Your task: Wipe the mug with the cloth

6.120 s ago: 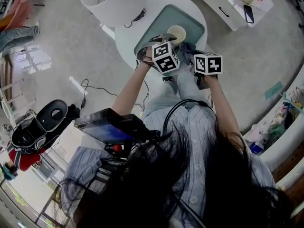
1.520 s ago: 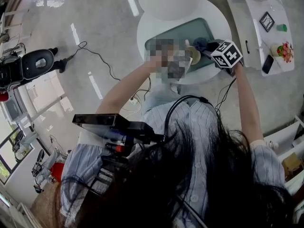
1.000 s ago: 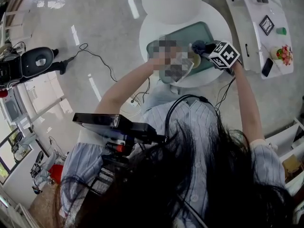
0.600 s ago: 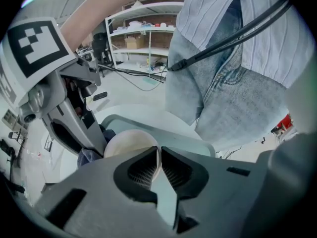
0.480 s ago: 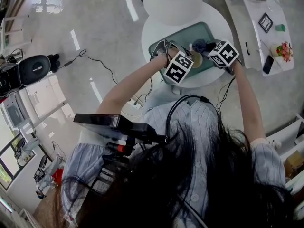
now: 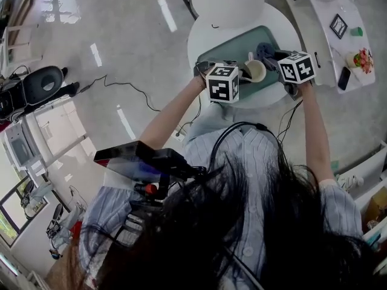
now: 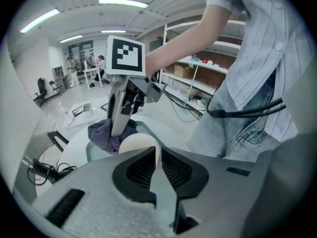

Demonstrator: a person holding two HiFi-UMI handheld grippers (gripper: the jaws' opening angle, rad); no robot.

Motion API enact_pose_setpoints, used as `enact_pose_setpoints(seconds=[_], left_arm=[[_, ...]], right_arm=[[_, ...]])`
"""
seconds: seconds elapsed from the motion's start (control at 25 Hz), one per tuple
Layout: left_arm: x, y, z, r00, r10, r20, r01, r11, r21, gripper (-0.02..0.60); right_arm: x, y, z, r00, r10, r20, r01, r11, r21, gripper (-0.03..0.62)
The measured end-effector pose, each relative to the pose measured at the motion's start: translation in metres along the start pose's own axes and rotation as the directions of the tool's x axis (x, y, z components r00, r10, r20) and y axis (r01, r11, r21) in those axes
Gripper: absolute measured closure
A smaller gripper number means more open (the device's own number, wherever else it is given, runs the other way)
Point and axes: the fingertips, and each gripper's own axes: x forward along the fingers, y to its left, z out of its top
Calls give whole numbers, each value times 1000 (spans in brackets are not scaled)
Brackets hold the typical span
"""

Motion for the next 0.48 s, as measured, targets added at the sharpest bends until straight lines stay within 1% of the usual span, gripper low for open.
enact_pose_setpoints(seconds=[0.08,0.24,0.36,0.48], left_arm=[[-8,-1,-3,999,49,20,-48,998,-35,545],[-31,-12,-11,988,146,57,-140,985,-104,546],[-43,-14,-14,974,206,89,-190,968,-162,546],[-50,-19,-19,961,253,114,-223,948,-227,546]], right_arm=[[-8,2,1,998,-26,54,22,997,68,496],[-27,16,-5,987,-114,111,99,986,137,496],[-42,22,-11,969,-185,162,151,967,203,496],[-55,29,-21,946,-248,208,184,940,286,496]])
